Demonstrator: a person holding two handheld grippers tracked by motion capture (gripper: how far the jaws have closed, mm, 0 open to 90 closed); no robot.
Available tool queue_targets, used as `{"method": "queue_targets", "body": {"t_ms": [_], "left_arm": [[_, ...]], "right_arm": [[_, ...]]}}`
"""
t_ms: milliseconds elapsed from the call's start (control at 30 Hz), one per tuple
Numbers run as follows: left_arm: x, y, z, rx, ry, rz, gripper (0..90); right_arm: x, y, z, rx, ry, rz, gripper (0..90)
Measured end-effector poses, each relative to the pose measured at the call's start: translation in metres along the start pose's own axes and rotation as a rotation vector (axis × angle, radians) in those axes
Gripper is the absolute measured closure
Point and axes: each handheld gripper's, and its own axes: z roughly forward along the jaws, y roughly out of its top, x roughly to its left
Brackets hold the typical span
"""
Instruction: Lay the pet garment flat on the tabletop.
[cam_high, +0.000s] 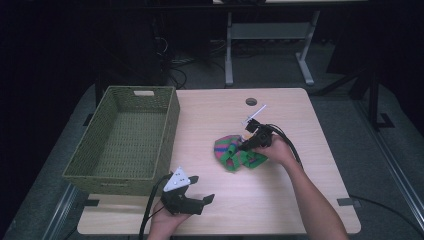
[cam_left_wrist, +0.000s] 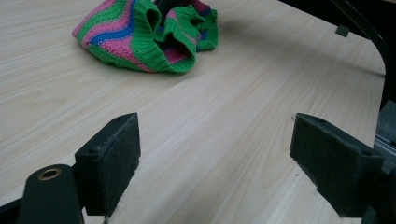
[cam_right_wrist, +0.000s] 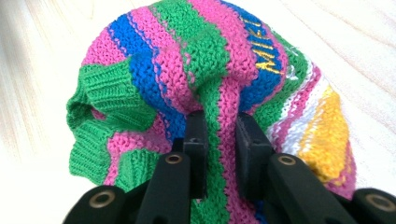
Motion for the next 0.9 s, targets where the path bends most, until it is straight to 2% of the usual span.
{"method": "queue_targets", "body": {"t_ms": [333,533,667,900], "left_arm": [[0.001,0.0,-0.001,-0.001,0.001,-0.007,15.8],[0.0,0.0,-0.001,-0.002,0.001,-0.005,15.8],[0.001,0.0,-0.002,-0.006,0.004,-0.005,15.8],[0.001,0.0,-0.001,-0.005,0.005,-0.005,15.8]], "right_arm": [[0.006,0.001,-0.003,-0.004,-0.027,-0.022,80.2],[0.007,-0.001,-0.007,-0.025,-0.021,-0.016,80.6],[0.011,-0.001,-0.014,-0.06,0.007,-0.008,80.9],[0.014,0.0,-0.024,-0.098,0.024,0.004,81.0]]}}
